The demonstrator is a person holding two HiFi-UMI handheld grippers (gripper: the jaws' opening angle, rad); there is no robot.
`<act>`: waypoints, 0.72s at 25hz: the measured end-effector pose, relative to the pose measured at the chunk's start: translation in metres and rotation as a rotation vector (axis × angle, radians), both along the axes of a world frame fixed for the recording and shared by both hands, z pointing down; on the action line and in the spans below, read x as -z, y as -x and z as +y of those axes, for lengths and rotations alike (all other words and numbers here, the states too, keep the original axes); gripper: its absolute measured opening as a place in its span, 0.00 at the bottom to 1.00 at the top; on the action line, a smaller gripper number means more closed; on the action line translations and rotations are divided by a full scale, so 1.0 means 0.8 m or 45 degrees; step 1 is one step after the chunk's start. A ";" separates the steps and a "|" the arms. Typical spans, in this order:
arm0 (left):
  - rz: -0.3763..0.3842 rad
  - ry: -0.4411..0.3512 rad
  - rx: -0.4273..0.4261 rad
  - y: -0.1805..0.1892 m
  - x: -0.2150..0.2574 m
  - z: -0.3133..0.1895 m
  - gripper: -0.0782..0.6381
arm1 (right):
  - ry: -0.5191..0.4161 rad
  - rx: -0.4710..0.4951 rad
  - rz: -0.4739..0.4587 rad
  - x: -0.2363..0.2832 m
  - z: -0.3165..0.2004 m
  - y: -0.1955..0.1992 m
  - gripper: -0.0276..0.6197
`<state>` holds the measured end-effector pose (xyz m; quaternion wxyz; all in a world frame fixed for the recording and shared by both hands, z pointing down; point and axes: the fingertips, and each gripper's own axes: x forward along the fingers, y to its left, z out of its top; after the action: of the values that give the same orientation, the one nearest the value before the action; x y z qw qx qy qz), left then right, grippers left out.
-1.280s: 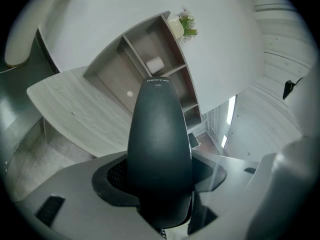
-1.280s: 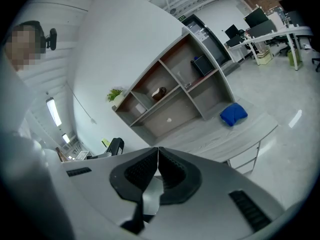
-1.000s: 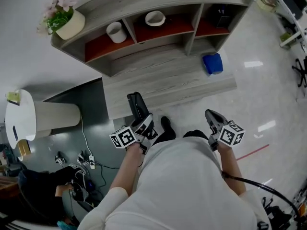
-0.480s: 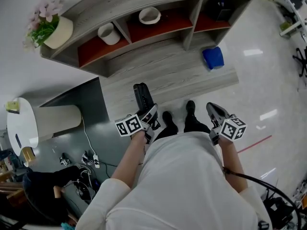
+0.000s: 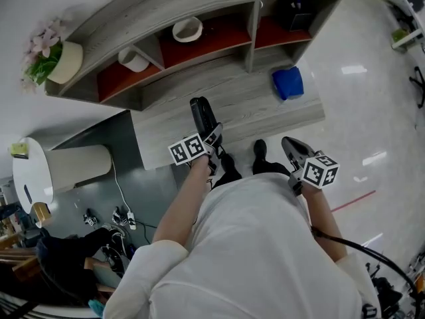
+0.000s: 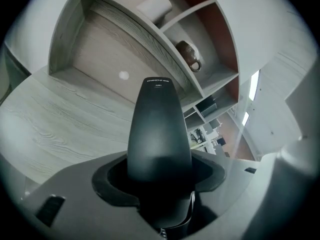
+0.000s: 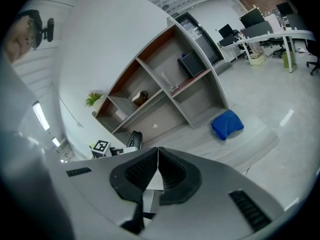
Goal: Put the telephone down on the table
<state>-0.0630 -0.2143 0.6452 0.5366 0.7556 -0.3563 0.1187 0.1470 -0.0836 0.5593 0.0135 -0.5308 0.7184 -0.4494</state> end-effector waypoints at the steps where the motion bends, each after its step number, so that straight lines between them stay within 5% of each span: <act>1: -0.035 -0.001 -0.009 -0.011 -0.009 -0.009 0.52 | 0.003 -0.001 -0.006 -0.001 -0.002 -0.009 0.07; 18: -0.606 0.106 -0.119 -0.124 -0.182 -0.112 0.52 | 0.113 0.020 0.011 -0.026 -0.022 -0.131 0.07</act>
<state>0.0365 -0.3036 0.7910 0.4622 0.6993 -0.4321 0.3325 0.2516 -0.1009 0.5801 -0.0166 -0.5270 0.7021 -0.4786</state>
